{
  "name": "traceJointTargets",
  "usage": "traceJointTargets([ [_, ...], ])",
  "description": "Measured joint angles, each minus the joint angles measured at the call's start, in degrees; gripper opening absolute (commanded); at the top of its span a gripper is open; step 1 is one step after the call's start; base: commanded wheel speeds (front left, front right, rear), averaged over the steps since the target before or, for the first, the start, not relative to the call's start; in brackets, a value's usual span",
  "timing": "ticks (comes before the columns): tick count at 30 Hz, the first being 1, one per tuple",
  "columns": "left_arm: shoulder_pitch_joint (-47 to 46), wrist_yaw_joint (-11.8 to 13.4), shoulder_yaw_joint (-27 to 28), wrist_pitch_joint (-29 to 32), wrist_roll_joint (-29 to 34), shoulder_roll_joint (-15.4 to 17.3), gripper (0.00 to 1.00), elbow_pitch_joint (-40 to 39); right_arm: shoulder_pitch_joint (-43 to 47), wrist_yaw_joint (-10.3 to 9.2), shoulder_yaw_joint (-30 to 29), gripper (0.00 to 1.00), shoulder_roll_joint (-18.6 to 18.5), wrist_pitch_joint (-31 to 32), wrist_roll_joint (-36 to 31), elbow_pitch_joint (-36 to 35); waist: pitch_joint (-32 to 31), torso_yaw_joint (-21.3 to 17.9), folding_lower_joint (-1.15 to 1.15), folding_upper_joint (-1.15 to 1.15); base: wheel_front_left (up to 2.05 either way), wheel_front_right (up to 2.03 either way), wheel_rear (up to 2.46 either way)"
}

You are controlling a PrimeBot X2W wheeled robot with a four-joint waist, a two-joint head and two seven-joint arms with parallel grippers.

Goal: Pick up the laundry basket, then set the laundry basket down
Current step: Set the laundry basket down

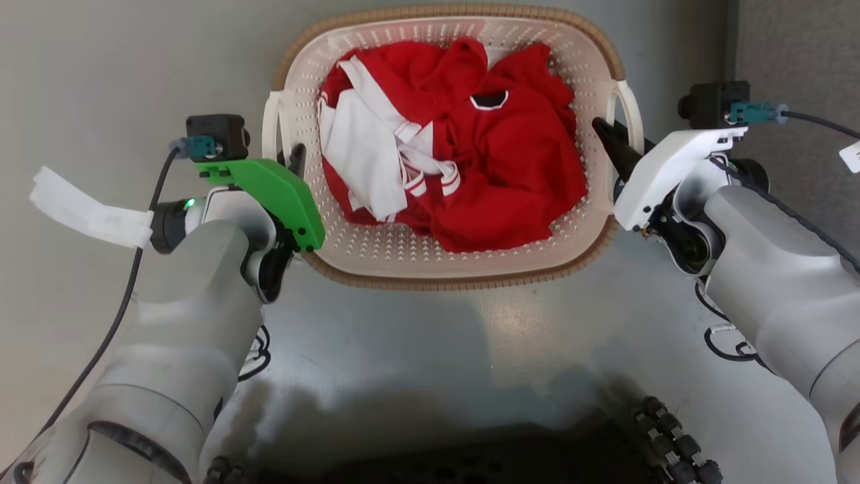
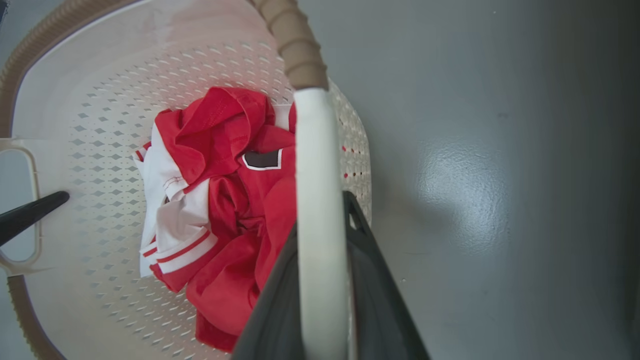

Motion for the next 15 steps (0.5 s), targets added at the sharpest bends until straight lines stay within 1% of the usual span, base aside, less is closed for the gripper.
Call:
traceJointTargets([
  [8, -1.79, 0.59, -0.74, -1.53, 0.64, 0.01, 0.00, 0.77, -1.14, 0.00, 0.82, 0.00, 0.15, -2.23, 0.00, 0.00, 2.83, 0.25, 0.00, 0.00, 0.00, 0.00, 0.00],
  [15, -2.28, 0.60, -1.53, -2.11, 0.64, 0.08, 0.00, 1.04, -2.11, -0.01, 2.11, 0.00, 0.12, -3.03, -0.03, 0.21, 4.47, 0.30, 0.00, 0.00, 0.00, 0.00, 0.00],
])
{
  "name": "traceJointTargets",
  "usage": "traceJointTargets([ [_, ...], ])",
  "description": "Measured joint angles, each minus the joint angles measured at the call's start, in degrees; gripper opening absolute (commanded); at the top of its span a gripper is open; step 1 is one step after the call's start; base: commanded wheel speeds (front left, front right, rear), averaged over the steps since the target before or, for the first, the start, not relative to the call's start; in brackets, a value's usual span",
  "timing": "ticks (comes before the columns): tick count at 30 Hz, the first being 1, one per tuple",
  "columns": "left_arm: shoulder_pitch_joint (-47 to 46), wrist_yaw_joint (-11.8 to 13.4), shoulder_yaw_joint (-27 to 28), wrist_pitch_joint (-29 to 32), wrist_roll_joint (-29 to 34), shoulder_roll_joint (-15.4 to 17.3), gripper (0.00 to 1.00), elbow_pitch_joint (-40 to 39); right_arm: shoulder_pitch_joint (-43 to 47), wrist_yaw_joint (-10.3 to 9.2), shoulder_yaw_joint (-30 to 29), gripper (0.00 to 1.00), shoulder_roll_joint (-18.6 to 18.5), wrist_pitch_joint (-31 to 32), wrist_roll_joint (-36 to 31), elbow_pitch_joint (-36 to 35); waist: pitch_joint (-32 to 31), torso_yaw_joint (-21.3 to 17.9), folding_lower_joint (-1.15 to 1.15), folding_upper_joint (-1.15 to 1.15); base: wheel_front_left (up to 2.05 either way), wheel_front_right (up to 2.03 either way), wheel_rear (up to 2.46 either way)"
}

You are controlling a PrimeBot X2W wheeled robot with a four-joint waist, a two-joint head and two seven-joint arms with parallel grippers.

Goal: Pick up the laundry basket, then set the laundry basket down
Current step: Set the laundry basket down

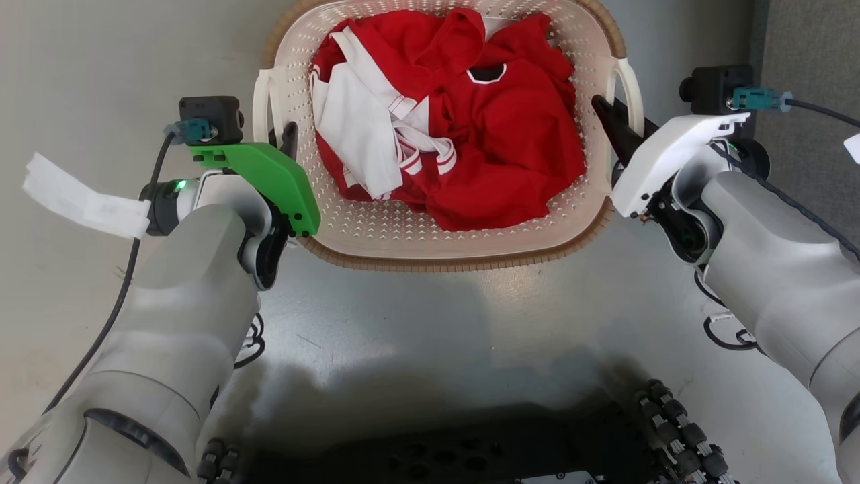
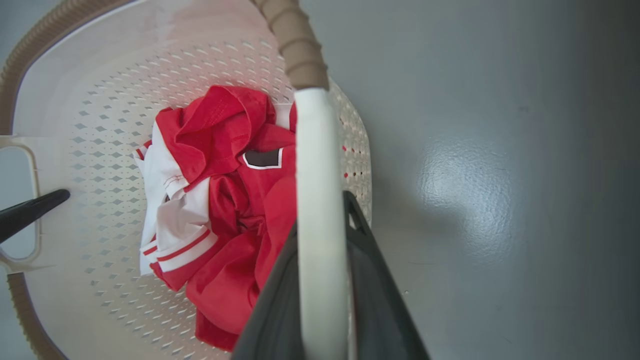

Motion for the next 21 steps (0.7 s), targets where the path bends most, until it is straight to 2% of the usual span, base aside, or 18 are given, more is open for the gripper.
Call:
traceJointTargets([
  [7, -0.11, -0.01, -0.49, -0.13, -0.09, 0.05, 0.00, -0.18, -0.08, 0.00, 0.77, 0.00, -0.08, -0.37, 0.09, 0.43, 0.37, -0.05, 0.00, 0.00, 0.00, 0.00, 0.00],
  [8, -0.15, -0.01, -0.55, -0.12, -0.10, 0.05, 0.00, -0.22, -0.09, 0.00, 0.87, 0.17, -0.07, -0.49, 0.14, 0.56, 0.40, -0.05, 0.00, 0.00, 0.00, 0.00, 0.00],
  [9, -0.18, -0.02, -0.58, -0.12, -0.24, 0.05, 0.24, -0.24, -0.09, 0.01, 0.99, 0.57, -0.07, -0.51, 0.41, 0.67, 0.42, -0.05, 0.00, 0.00, 0.00, 0.00, 0.00],
  [10, -0.20, -0.02, -0.63, -0.05, -0.49, 0.05, 0.85, -0.25, -0.12, 0.09, 1.13, 1.00, -0.08, -0.52, 0.53, 0.69, 0.42, -0.04, 0.00, 0.00, 0.00, 0.00, 0.00],
  [11, -0.20, -0.02, -0.73, 0.10, -0.85, 0.08, 1.00, -0.22, -0.16, 0.35, 1.35, 1.00, -0.05, -0.52, 0.53, 0.69, 0.42, -0.04, 0.00, 0.00, 0.00, 0.00, 0.00],
  [21, -0.03, -0.12, -1.83, 0.44, -1.72, 0.21, 1.00, 0.05, -0.16, 0.62, 2.20, 1.00, 0.79, -0.73, 1.12, 1.83, -1.08, -0.10, 0.00, 0.00, 0.00, 0.00, 0.00],
])
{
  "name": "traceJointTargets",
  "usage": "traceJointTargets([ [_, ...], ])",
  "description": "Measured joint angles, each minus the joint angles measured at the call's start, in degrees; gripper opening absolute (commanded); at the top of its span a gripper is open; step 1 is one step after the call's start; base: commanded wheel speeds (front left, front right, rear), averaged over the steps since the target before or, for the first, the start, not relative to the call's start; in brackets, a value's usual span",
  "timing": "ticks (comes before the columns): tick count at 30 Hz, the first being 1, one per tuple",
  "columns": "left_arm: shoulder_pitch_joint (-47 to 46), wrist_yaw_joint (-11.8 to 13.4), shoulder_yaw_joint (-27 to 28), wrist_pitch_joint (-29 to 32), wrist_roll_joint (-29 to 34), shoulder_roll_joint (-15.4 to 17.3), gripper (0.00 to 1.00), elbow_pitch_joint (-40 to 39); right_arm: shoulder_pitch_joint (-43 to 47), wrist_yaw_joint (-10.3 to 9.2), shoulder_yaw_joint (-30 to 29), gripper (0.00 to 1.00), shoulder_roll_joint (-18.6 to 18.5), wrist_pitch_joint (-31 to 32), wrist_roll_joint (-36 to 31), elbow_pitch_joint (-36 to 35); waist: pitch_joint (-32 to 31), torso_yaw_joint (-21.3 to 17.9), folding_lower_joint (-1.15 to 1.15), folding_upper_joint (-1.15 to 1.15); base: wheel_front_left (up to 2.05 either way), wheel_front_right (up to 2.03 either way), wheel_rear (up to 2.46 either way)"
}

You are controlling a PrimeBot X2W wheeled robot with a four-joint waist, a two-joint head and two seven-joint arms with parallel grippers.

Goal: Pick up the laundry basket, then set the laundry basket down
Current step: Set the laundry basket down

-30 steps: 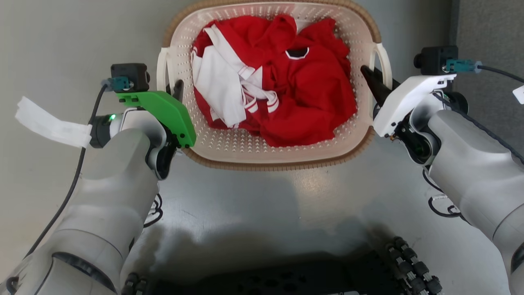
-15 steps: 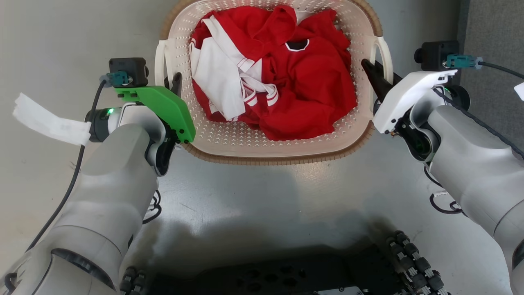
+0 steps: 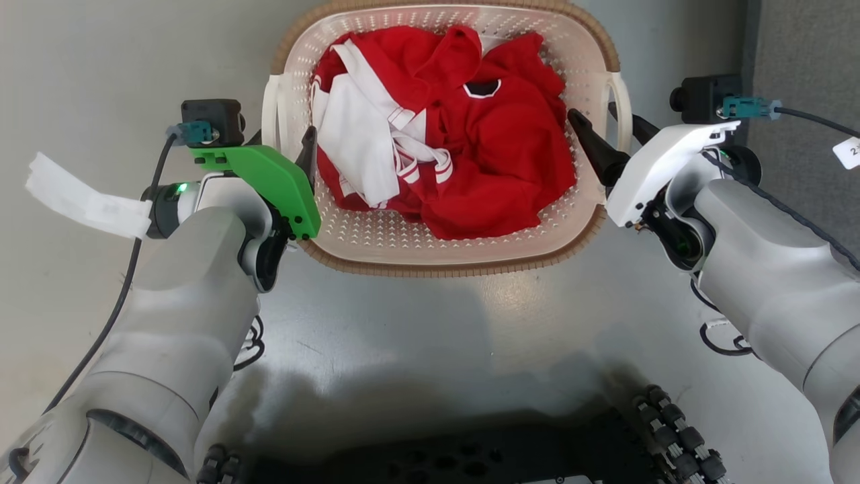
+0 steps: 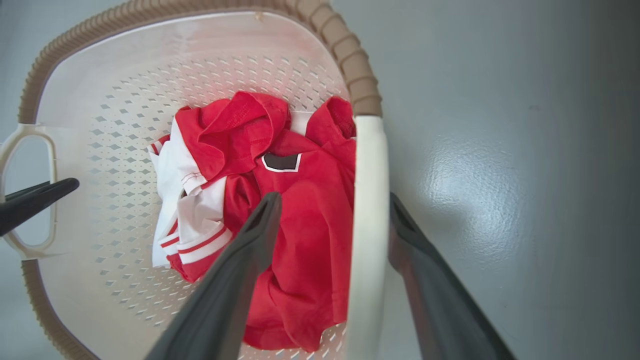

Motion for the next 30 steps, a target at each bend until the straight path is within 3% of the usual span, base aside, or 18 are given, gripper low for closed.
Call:
traceJointTargets([
  [17, 3.43, -0.49, 0.51, -3.53, -0.92, 0.08, 1.00, 3.93, 0.79, 0.00, -0.58, 1.00, 1.33, -1.54, 3.07, 1.35, -7.77, -1.25, 0.00, 0.00, 0.00, 0.00, 0.00],
  [26, 4.15, -2.52, 1.94, -5.88, -0.97, 0.05, 1.00, 1.83, 2.57, 0.00, -2.09, 1.00, -0.37, -2.05, 3.39, -0.87, -15.13, -2.09, -0.01, 0.00, 0.00, 0.00, 0.00],
  [30, 4.26, -2.99, 2.56, -5.90, -0.87, 0.07, 1.00, 0.83, 2.61, 0.00, -5.73, 1.00, -2.13, -2.05, 1.66, -3.20, -18.22, -2.08, -0.01, 0.00, 0.00, 0.00, 0.00],
])
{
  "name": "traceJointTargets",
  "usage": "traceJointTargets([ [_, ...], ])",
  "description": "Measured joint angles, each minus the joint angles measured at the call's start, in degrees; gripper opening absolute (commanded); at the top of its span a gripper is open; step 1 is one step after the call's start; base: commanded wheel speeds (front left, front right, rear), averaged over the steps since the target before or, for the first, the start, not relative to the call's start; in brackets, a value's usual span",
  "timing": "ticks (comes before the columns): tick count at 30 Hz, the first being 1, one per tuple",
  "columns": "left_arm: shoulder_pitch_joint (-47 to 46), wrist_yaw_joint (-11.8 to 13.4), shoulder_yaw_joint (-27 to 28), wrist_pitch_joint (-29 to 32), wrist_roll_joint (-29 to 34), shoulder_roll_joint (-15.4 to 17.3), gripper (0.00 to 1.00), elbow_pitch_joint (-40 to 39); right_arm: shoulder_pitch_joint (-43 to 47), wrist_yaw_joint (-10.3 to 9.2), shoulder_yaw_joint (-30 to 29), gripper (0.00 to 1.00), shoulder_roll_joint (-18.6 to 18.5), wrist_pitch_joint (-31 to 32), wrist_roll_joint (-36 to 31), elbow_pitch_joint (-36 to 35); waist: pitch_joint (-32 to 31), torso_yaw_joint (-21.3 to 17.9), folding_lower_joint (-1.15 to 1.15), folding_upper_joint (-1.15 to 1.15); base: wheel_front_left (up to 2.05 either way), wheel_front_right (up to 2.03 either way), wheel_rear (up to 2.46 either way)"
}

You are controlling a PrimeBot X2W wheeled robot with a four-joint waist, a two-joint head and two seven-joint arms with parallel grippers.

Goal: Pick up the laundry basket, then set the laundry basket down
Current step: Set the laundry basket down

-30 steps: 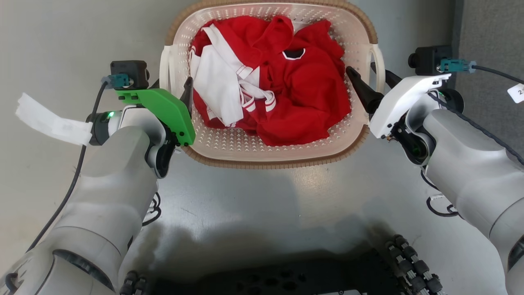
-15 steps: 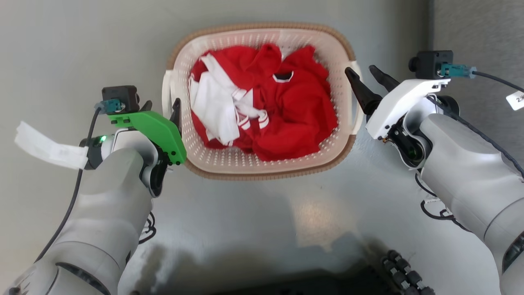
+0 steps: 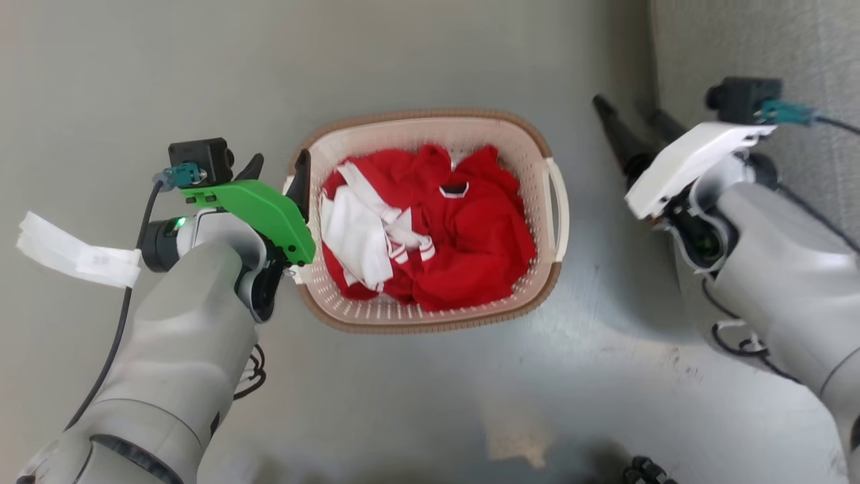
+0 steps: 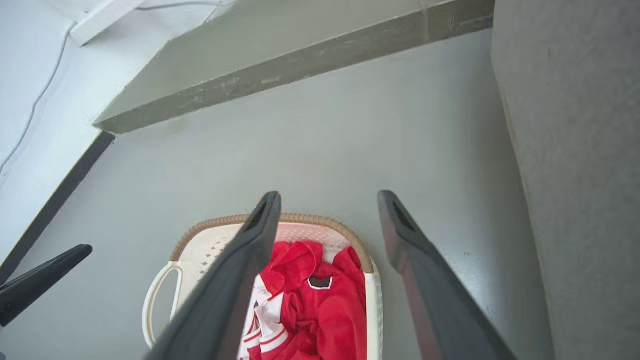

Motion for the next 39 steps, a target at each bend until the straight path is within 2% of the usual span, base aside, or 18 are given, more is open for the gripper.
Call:
traceJointTargets([
  [7, 0.58, -0.01, 5.27, 0.02, 1.77, 0.82, 1.00, -6.53, 1.12, 0.00, -6.50, 1.00, -1.75, -0.07, -3.94, -4.05, -5.42, 0.54, 0.00, 0.00, 0.00, 0.00, 0.00],
  [19, 9.53, 0.00, 12.81, 0.02, 8.66, 1.98, 1.00, -16.08, 11.63, 0.00, -16.90, 1.00, -3.01, -0.10, -11.94, -10.68, -14.76, 2.36, 0.00, 0.00, 0.00, 0.00, 0.00],
  [25, 14.90, 0.18, 16.51, 0.02, 12.45, 3.15, 1.00, -21.34, 18.12, 0.00, -22.13, 1.00, -2.53, -0.10, -16.38, -14.41, -19.51, 3.00, 0.00, 0.00, 0.00, 0.00, 0.00],
  [31, 21.59, 1.04, 19.75, 0.02, 15.63, 2.89, 1.00, -26.24, 24.79, -0.63, -30.37, 1.00, -2.11, -0.15, -20.02, -17.91, -24.22, 3.44, 0.00, 0.00, 0.00, 0.00, 0.00],
  [35, 25.32, 2.38, 22.88, 0.02, 17.79, 2.96, 1.00, -30.50, 28.35, -1.18, -32.59, 1.00, -1.19, -0.16, -23.54, -21.31, -27.03, 3.73, 0.00, 0.00, 0.00, 0.00, 0.00],
  [39, 27.50, 2.69, 24.29, 0.02, 19.96, 2.94, 1.00, -33.40, 29.86, -1.20, -34.19, 1.00, -0.88, -0.16, -26.04, -23.54, -28.66, 3.89, 0.00, 0.00, 0.00, 0.00, 0.00],
])
